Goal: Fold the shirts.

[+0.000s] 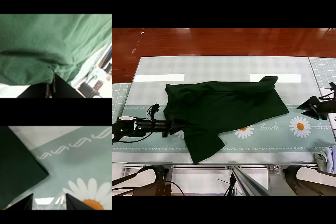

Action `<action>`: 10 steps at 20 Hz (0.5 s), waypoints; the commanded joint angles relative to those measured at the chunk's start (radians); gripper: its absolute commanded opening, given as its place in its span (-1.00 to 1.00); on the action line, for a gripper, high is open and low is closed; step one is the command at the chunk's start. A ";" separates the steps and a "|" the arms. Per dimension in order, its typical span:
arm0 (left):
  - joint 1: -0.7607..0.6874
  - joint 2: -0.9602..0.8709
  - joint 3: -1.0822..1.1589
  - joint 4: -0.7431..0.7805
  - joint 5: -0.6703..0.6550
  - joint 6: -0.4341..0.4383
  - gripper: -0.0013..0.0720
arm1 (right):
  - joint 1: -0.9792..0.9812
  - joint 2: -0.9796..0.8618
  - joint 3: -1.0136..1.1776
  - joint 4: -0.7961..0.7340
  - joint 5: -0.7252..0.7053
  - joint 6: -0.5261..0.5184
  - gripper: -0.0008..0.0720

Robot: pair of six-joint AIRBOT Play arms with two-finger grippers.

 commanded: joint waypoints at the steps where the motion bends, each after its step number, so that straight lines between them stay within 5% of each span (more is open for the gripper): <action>1: 0.000 -0.001 0.001 -0.001 -0.003 0.006 -0.88 | 0.042 0.000 -0.092 0.087 -0.165 -0.018 0.37; 10: 0.000 -0.001 0.001 -0.001 -0.003 0.006 -0.88 | 0.260 -0.111 -0.105 0.128 -0.262 0.041 0.36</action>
